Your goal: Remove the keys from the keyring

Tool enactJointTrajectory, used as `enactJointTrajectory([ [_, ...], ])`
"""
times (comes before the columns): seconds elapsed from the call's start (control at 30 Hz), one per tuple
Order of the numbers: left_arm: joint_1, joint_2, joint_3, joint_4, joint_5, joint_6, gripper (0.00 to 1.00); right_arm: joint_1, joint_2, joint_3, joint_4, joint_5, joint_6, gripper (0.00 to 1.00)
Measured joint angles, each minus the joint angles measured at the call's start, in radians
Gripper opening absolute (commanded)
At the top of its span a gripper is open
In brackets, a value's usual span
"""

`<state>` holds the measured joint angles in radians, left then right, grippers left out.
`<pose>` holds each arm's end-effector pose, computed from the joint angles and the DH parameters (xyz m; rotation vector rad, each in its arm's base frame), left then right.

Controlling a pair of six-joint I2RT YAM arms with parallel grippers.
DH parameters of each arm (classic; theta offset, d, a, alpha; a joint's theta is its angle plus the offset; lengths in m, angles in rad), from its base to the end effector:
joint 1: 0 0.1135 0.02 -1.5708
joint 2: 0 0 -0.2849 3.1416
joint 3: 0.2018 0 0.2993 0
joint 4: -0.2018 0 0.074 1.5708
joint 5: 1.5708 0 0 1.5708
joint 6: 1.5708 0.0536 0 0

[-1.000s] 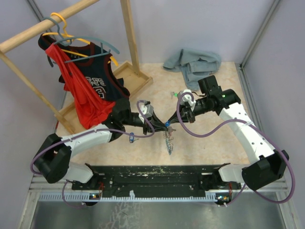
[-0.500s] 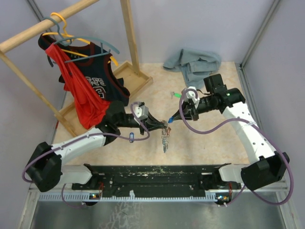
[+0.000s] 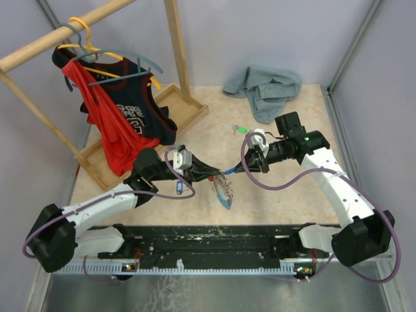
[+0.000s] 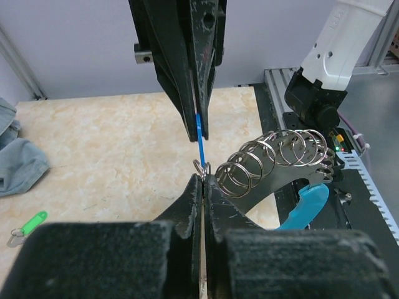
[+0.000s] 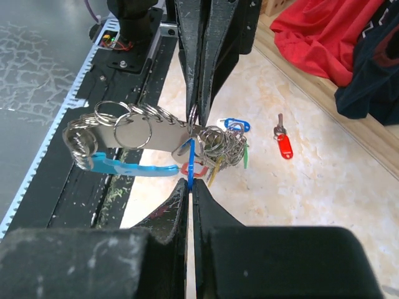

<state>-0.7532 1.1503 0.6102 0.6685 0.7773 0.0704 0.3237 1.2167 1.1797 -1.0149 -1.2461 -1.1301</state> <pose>0.1912 -0.2308 0.2886 1.1857 1.0465 -1.0991 0.2319 0.1314 0.3507 -1.5930 1.2248 1.0989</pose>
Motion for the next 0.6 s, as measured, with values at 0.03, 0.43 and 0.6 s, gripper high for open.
enactJointTrajectory([
  [0.03, 0.000, 0.004, -0.011, 0.033, -0.001, -0.016, 0.00, 0.010, 0.000, -0.013, 0.021, -0.001, 0.012, 0.00],
  [0.43, -0.008, 0.116, -0.088, 0.372, -0.040, -0.140, 0.00, 0.034, 0.005, -0.117, 0.327, 0.013, 0.305, 0.00],
  [0.6, -0.010, 0.121, -0.111, 0.431, -0.084, -0.117, 0.00, 0.002, 0.005, -0.087, 0.312, 0.016, 0.327, 0.00],
])
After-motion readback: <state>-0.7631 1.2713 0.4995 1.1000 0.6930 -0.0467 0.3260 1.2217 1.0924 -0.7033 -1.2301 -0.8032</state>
